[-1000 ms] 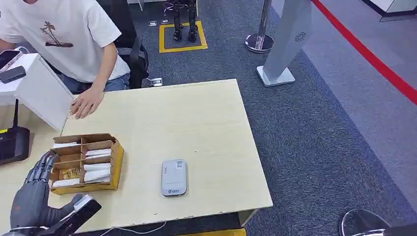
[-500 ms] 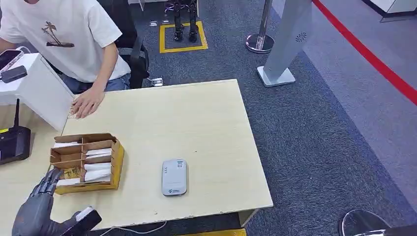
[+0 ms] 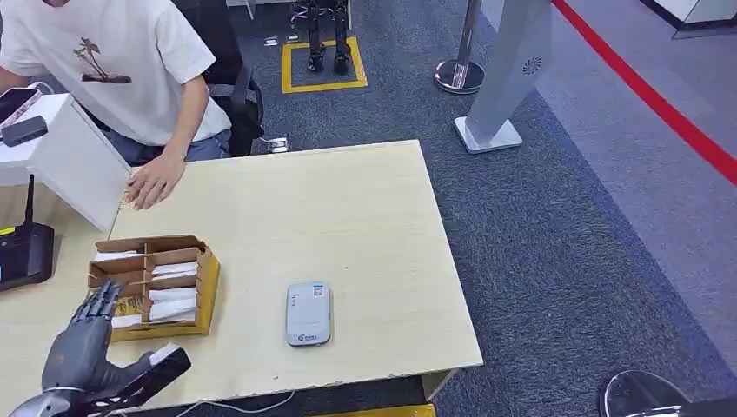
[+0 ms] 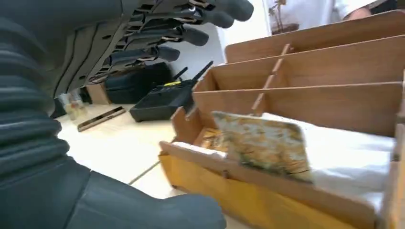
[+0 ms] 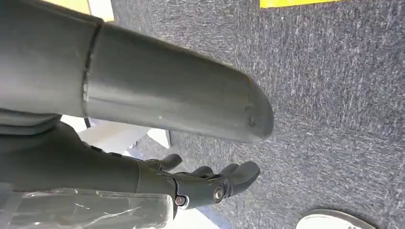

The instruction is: Pass the card to the sensor for recognition and then transmit it.

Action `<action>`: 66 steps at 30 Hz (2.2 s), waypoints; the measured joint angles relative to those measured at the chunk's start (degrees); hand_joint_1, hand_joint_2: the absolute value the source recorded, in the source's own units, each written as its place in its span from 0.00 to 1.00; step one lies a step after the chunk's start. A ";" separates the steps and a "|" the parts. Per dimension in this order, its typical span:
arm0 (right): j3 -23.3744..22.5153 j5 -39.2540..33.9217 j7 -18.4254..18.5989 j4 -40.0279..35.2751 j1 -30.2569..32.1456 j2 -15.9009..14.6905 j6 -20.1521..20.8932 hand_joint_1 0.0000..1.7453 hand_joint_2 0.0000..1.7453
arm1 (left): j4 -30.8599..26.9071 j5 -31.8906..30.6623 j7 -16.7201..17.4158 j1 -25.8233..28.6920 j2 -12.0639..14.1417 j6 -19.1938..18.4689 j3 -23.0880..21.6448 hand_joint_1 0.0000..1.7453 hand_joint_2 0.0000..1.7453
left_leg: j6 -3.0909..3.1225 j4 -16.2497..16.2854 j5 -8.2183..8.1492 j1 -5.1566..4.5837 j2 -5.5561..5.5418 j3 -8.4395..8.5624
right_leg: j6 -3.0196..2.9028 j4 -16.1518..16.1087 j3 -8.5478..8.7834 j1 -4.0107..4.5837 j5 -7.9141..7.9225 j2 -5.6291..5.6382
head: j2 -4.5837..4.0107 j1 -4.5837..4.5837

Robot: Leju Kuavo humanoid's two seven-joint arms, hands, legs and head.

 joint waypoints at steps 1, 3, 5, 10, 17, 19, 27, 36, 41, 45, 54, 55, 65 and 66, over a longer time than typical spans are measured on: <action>0.20 0.04 0.00 0.00 -0.08 0.04 0.00 0.00 0.00 | 0.83 -0.44 0.00 -0.85 -0.02 0.00 -0.55 0.00 1.00 | 0.00 0.00 0.00 0.00 0.00 0.00 | 0.00 0.00 0.00 0.00 0.00 0.00 | 0.02 0.00; 0.57 0.07 0.09 0.00 -0.24 0.07 0.00 0.00 0.00 | 2.17 -0.72 -0.07 -2.25 -0.09 0.13 -1.38 0.00 1.00 | 0.00 0.00 0.00 0.00 0.01 0.01 | -0.01 0.00 0.00 0.00 0.01 0.01 | 0.02 -0.02; 0.70 0.13 0.17 0.00 -0.26 0.09 -0.02 0.00 0.00 | 3.27 -0.77 -0.28 -3.38 -0.13 0.17 -2.13 0.00 1.00 | 0.00 0.00 0.00 0.00 0.00 0.00 | -0.01 0.00 0.00 0.00 0.01 0.01 | 0.02 0.00; 0.74 0.13 0.17 0.00 -0.27 0.11 -0.02 0.00 0.00 | 4.75 -0.83 -0.42 -4.69 -0.39 0.28 -3.21 0.00 1.00 | 0.00 0.00 0.00 0.00 0.01 0.00 | -0.01 0.00 -0.01 0.00 0.00 0.02 | 0.00 -0.02; 0.74 0.13 0.17 0.00 -0.28 0.13 -0.04 0.00 0.00 | 5.56 -0.07 -0.61 -5.17 -0.39 0.26 -3.65 0.00 1.00 | 0.00 0.00 0.00 0.00 0.01 0.00 | -0.01 0.00 -0.01 0.00 0.00 0.02 | 0.00 -0.02; 0.74 0.11 0.17 0.00 -0.29 0.13 -0.04 0.00 0.00 | 5.58 0.61 -0.63 -5.17 -0.35 0.07 -3.68 0.00 1.00 | 0.00 0.00 0.00 0.00 0.01 0.00 | -0.01 0.00 -0.01 0.00 0.00 0.02 | 0.02 -0.02; 0.74 0.07 0.17 -0.02 -0.30 0.13 -0.11 0.00 0.00 | 5.62 1.26 -0.79 -5.16 0.09 -0.18 -3.74 0.00 1.00 | 0.00 0.00 0.00 0.00 0.01 0.00 | -0.01 0.00 -0.01 0.00 0.00 0.02 | 0.02 0.00; 0.77 0.07 0.61 -0.02 -0.32 0.13 -0.07 0.00 0.00 | 5.60 1.57 -0.41 -5.11 1.05 -0.37 -3.74 0.00 1.00 | 0.00 0.00 0.00 0.00 0.00 -0.01 | -0.01 0.00 -0.01 0.00 0.00 0.02 | 0.00 -0.02; 0.81 0.07 0.87 -0.02 -0.33 0.13 -0.09 0.00 0.00 | 5.60 1.27 0.43 -4.70 1.53 -0.66 -3.74 0.00 1.00 | 0.00 0.00 0.00 0.00 0.01 -0.01 | -0.01 0.00 -0.01 0.00 0.00 0.02 | 0.02 -0.04; 0.88 0.11 0.90 -0.02 -0.35 0.13 -0.09 0.00 0.00 | 5.60 1.24 0.63 -4.03 1.83 -0.70 -3.74 0.00 1.00 | 0.00 0.00 -0.01 0.00 0.00 -0.02 | -0.01 0.00 -0.01 0.00 0.00 0.02 | 0.00 -0.04; 1.14 0.17 0.90 -0.04 -0.37 0.13 -0.09 0.00 0.00 | 5.60 1.24 0.72 -3.75 1.99 -0.70 -3.74 0.00 1.00 | 0.00 0.00 0.00 0.00 0.00 -0.01 | 0.00 0.00 -0.01 0.00 0.00 0.01 | 0.02 -0.02; 1.16 0.22 0.90 -0.02 -0.38 0.13 -0.07 0.00 0.00 | 5.60 1.24 0.77 -3.76 1.99 -0.72 -3.74 0.00 1.00 | 0.00 0.00 0.00 0.00 0.00 -0.01 | 0.00 0.00 -0.01 0.00 0.00 0.01 | 0.02 -0.02; 1.22 0.26 1.01 -0.04 -0.52 0.13 -0.07 0.00 0.00 | 5.60 0.87 1.49 -3.13 3.08 -1.07 -3.70 0.00 1.00 | 0.00 0.00 -0.01 0.01 -0.01 -0.02 | 0.00 0.00 -0.01 0.00 -0.01 0.01 | 0.00 -0.02; 1.22 0.26 1.01 -0.04 -0.52 0.13 -0.07 0.00 0.00 | 5.60 0.87 1.49 -3.13 3.19 -1.07 -3.70 0.00 1.00 | 0.00 0.00 -0.01 0.01 -0.01 -0.02 | 0.00 0.00 -0.01 0.00 -0.01 0.01 | 0.00 0.00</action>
